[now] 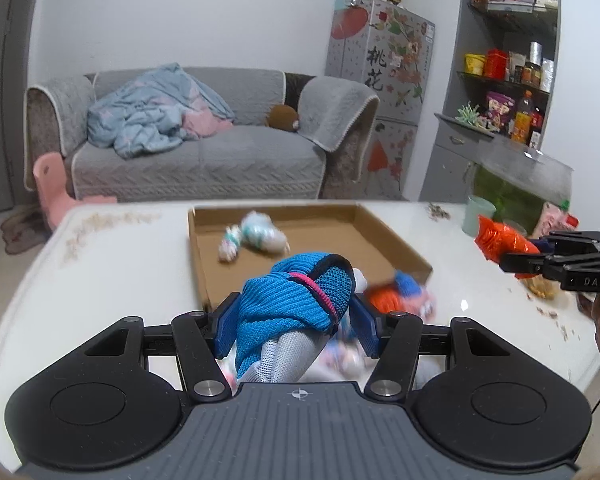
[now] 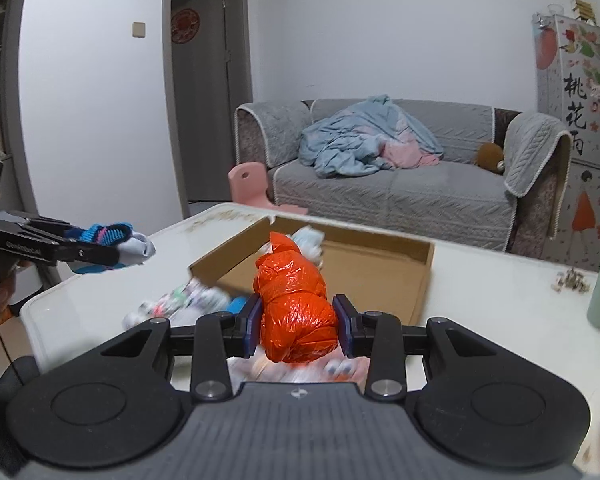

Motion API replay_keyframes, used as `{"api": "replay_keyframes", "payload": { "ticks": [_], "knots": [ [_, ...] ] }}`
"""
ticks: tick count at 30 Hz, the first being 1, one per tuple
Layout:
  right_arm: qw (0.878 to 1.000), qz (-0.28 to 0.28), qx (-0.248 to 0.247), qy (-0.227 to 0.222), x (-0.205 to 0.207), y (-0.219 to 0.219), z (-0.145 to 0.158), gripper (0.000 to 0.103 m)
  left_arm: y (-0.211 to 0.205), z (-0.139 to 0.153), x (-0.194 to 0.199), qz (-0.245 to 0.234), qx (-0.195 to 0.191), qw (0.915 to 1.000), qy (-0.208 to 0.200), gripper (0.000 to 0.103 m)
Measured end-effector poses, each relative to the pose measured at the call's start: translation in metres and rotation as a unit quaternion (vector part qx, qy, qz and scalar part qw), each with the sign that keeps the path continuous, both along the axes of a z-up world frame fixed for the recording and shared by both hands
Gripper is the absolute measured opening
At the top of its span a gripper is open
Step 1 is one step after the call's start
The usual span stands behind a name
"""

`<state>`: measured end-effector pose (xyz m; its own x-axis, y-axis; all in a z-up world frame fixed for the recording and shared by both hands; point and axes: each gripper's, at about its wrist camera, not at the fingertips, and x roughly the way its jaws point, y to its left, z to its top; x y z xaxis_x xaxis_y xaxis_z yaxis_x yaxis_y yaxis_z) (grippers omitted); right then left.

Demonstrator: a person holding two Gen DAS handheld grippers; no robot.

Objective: Organize objects
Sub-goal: 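Lift both bundles over the tray, lower them in and open both tools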

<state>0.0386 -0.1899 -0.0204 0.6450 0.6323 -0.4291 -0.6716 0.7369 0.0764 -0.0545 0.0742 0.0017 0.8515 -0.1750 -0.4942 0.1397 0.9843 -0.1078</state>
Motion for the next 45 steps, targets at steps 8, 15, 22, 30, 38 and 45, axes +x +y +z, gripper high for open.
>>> {"api": "replay_keyframes", "payload": {
  "ticks": [8, 15, 22, 30, 38, 45],
  "knots": [
    [1.000, -0.003, -0.010, -0.016, 0.061, 0.028, 0.019, 0.034, -0.013, 0.037, 0.089, 0.007, 0.018, 0.9997, -0.014, 0.064],
    [0.999, -0.008, -0.031, -0.003, 0.116, 0.048, 0.009, 0.034, -0.032, 0.015, 0.187, 0.007, -0.008, 0.9995, 0.029, 0.064],
    [0.997, -0.036, -0.065, 0.027, 0.162, 0.056, -0.022, 0.034, -0.044, -0.033, 0.255, 0.006, 0.008, 0.9969, 0.078, 0.064],
    [0.993, -0.045, -0.098, 0.056, 0.194, 0.076, -0.049, 0.034, -0.072, -0.073, 0.290, -0.020, 0.101, 0.9907, 0.089, 0.064],
    [0.988, -0.035, -0.124, 0.084, 0.208, 0.102, -0.067, 0.034, -0.075, -0.100, 0.297, -0.031, 0.204, 0.9725, 0.109, 0.064],
    [0.984, -0.027, -0.136, 0.109, 0.220, 0.126, -0.082, 0.034, -0.064, -0.101, 0.298, -0.029, 0.219, 0.9687, 0.112, 0.065]
  ]
}}
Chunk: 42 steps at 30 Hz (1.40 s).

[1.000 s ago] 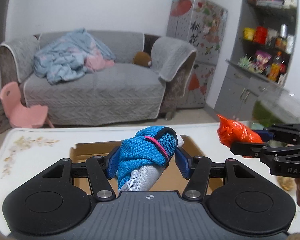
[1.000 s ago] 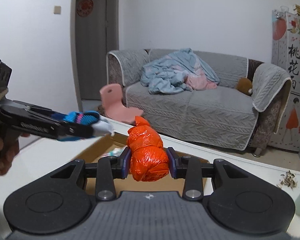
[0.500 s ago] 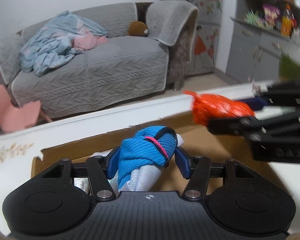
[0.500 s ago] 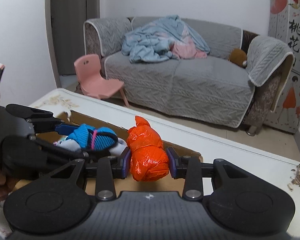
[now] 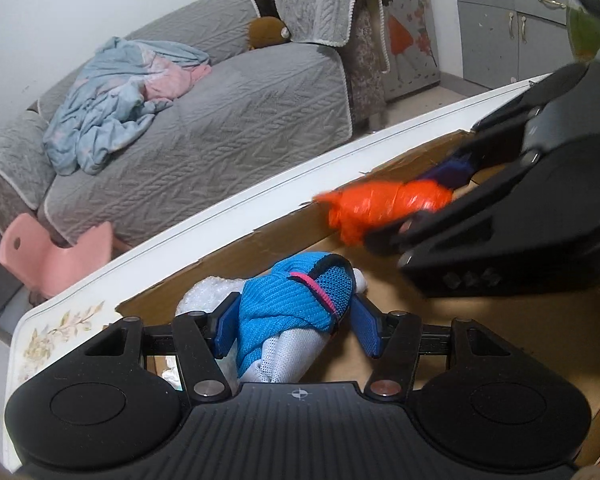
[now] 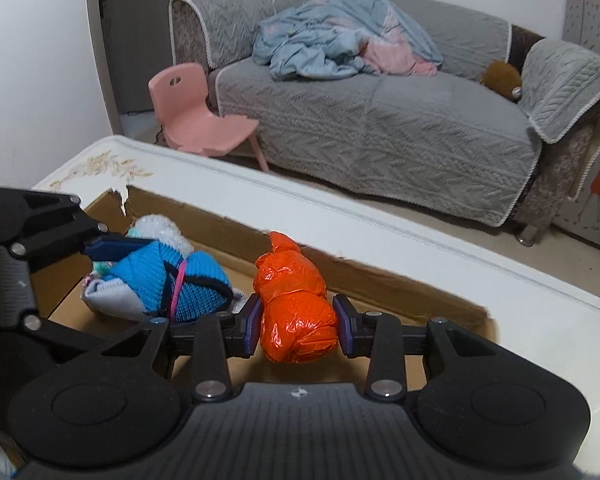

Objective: Organize objects
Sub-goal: 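Lift both bundles over the tray, lower them in and open both tools, then move both tools back to the sock pile and grasp the white striped bundle with the left tool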

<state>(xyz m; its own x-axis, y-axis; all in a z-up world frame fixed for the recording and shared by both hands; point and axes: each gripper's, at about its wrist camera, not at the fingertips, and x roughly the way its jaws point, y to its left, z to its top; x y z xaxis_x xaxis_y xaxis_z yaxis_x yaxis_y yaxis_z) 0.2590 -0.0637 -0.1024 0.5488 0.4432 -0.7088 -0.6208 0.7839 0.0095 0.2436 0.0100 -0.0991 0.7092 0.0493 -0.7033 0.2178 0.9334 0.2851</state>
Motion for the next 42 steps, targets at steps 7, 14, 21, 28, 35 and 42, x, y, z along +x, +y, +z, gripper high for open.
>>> {"api": "replay_keyframes", "payload": {
  "ticks": [7, 14, 21, 28, 35, 42],
  "knots": [
    [1.000, -0.004, -0.017, 0.014, -0.001, 0.006, -0.010, 0.036, 0.001, -0.005, 0.005, 0.001, 0.010, 0.9999, 0.005, 0.068],
    [1.000, -0.014, -0.011, 0.009, -0.006, 0.005, -0.003, 0.057, 0.000, 0.000, -0.002, -0.003, 0.013, 0.9999, 0.002, 0.077],
    [1.000, -0.014, -0.007, -0.008, -0.015, 0.003, 0.020, 0.060, -0.001, 0.027, -0.019, 0.003, -0.009, 0.9999, -0.009, 0.078],
    [0.998, -0.026, 0.010, -0.054, -0.055, -0.007, 0.053, 0.065, 0.003, 0.072, -0.077, 0.006, -0.038, 0.9977, -0.056, 0.086],
    [0.996, -0.021, 0.032, -0.086, -0.117, -0.024, 0.079, 0.070, 0.016, 0.102, -0.160, 0.022, -0.054, 0.9929, -0.104, 0.090],
    [0.993, -0.017, 0.054, -0.101, -0.166, -0.044, 0.090, 0.072, 0.038, 0.112, -0.228, 0.044, -0.083, 0.9879, -0.124, 0.094]
  ]
}}
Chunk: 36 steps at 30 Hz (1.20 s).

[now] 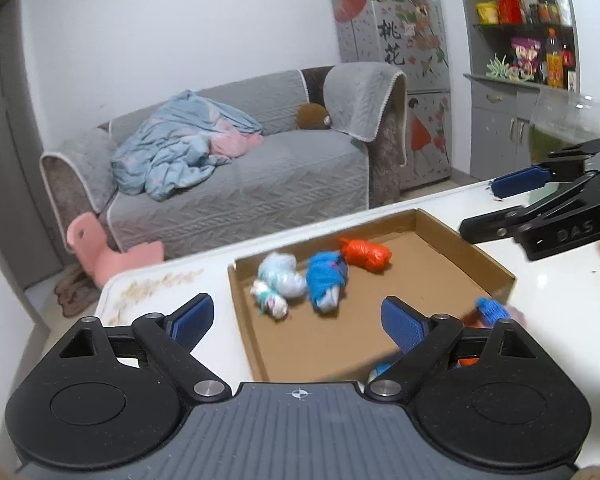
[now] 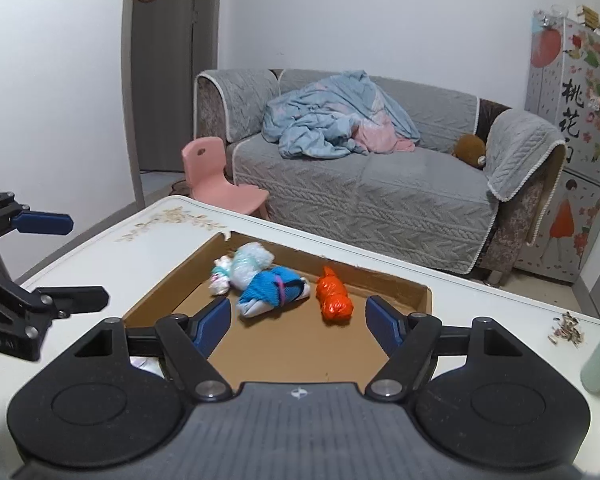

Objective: Organize objects
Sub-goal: 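Move both tools back to the sock pile and grasp the white striped bundle with the left tool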

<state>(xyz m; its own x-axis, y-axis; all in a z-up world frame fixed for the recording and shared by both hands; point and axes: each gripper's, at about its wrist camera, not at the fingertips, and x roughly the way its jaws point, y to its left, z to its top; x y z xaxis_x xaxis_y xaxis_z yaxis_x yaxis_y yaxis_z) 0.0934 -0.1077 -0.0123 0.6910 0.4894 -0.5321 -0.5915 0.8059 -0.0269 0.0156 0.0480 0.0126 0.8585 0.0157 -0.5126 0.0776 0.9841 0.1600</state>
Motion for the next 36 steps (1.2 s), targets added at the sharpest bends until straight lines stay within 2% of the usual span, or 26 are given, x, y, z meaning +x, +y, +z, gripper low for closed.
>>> {"api": "replay_keyframes", "payload": {
  "ticks": [5, 10, 16, 19, 24, 28, 30, 31, 34, 36],
  "knots": [
    [1.000, 0.004, 0.007, -0.009, -0.030, -0.011, 0.000, 0.072, 0.012, -0.009, -0.045, 0.020, -0.015, 0.9997, -0.006, 0.095],
    [1.000, 0.006, 0.017, -0.019, -0.061, -0.027, -0.017, 0.073, 0.021, -0.028, -0.075, 0.041, -0.038, 0.9984, 0.004, 0.096],
    [0.999, -0.006, 0.004, -0.033, -0.082, -0.038, -0.068, 0.074, 0.036, -0.071, -0.093, 0.087, -0.097, 0.9912, 0.024, 0.097],
    [1.000, -0.023, -0.012, -0.015, -0.077, -0.036, -0.091, 0.072, 0.041, -0.088, -0.091, 0.107, -0.127, 0.9853, 0.041, 0.097],
    [0.999, -0.034, -0.012, 0.017, -0.058, -0.033, -0.114, 0.057, 0.047, -0.099, -0.081, 0.132, -0.161, 0.9763, 0.059, 0.097],
    [0.999, -0.034, -0.007, 0.035, -0.049, -0.034, -0.124, 0.053, 0.047, -0.111, -0.069, 0.146, -0.180, 0.9702, 0.072, 0.097],
    [0.999, -0.032, -0.005, 0.042, -0.051, -0.036, -0.128, 0.041, 0.050, -0.119, -0.063, 0.154, -0.186, 0.9669, 0.083, 0.096],
    [0.998, -0.029, -0.005, 0.046, -0.050, -0.036, -0.130, 0.038, 0.052, -0.124, -0.060, 0.155, -0.190, 0.9652, 0.091, 0.095],
    [0.998, -0.026, -0.006, 0.051, -0.063, -0.038, -0.136, 0.034, 0.055, -0.129, -0.062, 0.155, -0.183, 0.9661, 0.096, 0.094],
    [0.998, -0.025, -0.008, 0.056, -0.069, -0.041, -0.138, 0.033, 0.057, -0.127, -0.064, 0.148, -0.182, 0.9671, 0.098, 0.086]
  ]
}}
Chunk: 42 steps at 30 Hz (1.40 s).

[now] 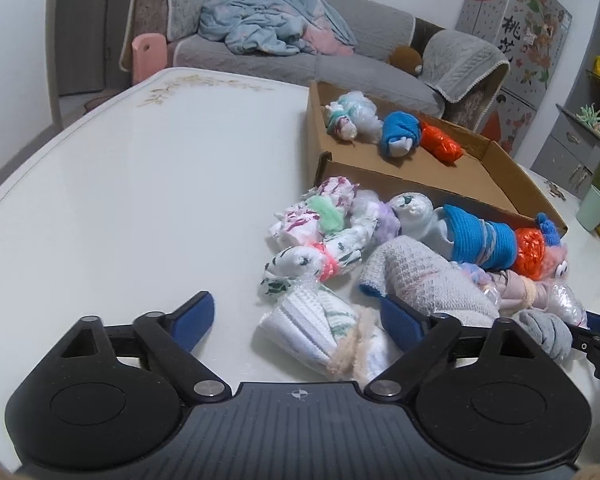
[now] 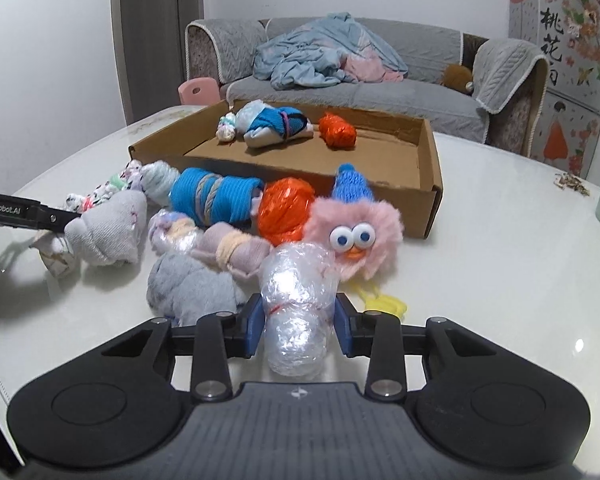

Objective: Organize objects
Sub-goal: 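Move both tools back to the sock pile and grasp the white striped bundle with the left tool, then lift the white striped bundle with the left tool while the right grasps the plastic-wrapped bundle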

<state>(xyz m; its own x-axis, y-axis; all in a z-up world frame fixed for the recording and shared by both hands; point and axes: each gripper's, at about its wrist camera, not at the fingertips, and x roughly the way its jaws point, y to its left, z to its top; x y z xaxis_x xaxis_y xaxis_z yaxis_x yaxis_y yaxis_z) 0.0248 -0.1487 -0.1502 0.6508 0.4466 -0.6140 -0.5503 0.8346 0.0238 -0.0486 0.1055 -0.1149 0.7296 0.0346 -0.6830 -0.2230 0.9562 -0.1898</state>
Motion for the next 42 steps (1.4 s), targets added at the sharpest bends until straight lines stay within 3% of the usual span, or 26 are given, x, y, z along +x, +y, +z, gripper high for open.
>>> {"api": "replay_keyframes", "payload": {
  "ticks": [5, 26, 29, 30, 36, 42],
  "knots": [
    [1.000, -0.007, -0.010, 0.008, -0.005, 0.001, 0.001, 0.032, 0.000, 0.008, -0.008, -0.028, 0.021, 0.9994, -0.003, 0.069],
    [0.999, -0.023, -0.039, 0.021, -0.016, 0.009, 0.011, 0.031, -0.004, 0.016, -0.022, -0.026, 0.051, 0.9983, -0.002, 0.057],
    [0.998, -0.031, -0.050, 0.012, -0.019, 0.010, 0.016, 0.031, -0.003, 0.021, -0.024, -0.028, 0.052, 0.9983, -0.006, 0.052],
    [0.998, -0.033, -0.054, 0.008, -0.020, 0.010, 0.018, 0.031, -0.003, 0.022, -0.025, -0.030, 0.053, 0.9981, -0.007, 0.044],
    [0.996, -0.044, -0.079, -0.016, -0.020, 0.011, 0.027, 0.031, -0.007, 0.028, -0.027, -0.039, 0.064, 0.9971, -0.012, 0.044],
    [0.996, -0.034, -0.077, -0.012, -0.021, 0.012, 0.022, 0.031, -0.005, 0.019, -0.026, -0.036, 0.055, 0.9978, -0.004, 0.047]
  ]
}}
